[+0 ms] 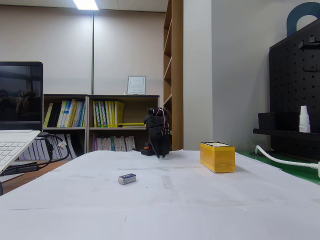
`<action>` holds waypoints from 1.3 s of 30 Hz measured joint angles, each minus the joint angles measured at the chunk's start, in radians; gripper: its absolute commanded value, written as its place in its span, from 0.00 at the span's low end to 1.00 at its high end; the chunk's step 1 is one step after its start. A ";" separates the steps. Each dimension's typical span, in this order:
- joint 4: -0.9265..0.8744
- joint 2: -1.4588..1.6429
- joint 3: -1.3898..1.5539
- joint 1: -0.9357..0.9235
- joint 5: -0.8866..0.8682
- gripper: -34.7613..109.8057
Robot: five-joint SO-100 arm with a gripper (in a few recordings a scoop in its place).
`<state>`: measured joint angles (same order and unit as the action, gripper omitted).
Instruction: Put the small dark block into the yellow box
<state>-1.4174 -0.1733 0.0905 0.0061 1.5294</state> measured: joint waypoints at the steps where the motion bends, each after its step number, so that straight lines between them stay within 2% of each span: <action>1: 0.000 0.000 0.000 0.002 0.006 0.24; 8: 0.008 0.011 -0.002 0.003 -0.003 0.24; 13: 0.094 0.192 0.067 0.005 -0.035 0.24; 25: 0.112 0.962 0.857 -0.052 -0.224 0.25; 27: 0.109 1.104 0.988 -0.071 -0.267 0.30; 31: 0.078 1.336 1.244 -0.120 -0.379 0.30; 33: 0.054 1.436 1.361 -0.132 -0.420 0.38; 37: 0.044 1.586 1.532 -0.160 -0.492 0.39; 39: 0.041 1.611 1.583 -0.164 -0.522 0.44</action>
<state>-1.3760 1.4373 1.6736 -0.1580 1.0078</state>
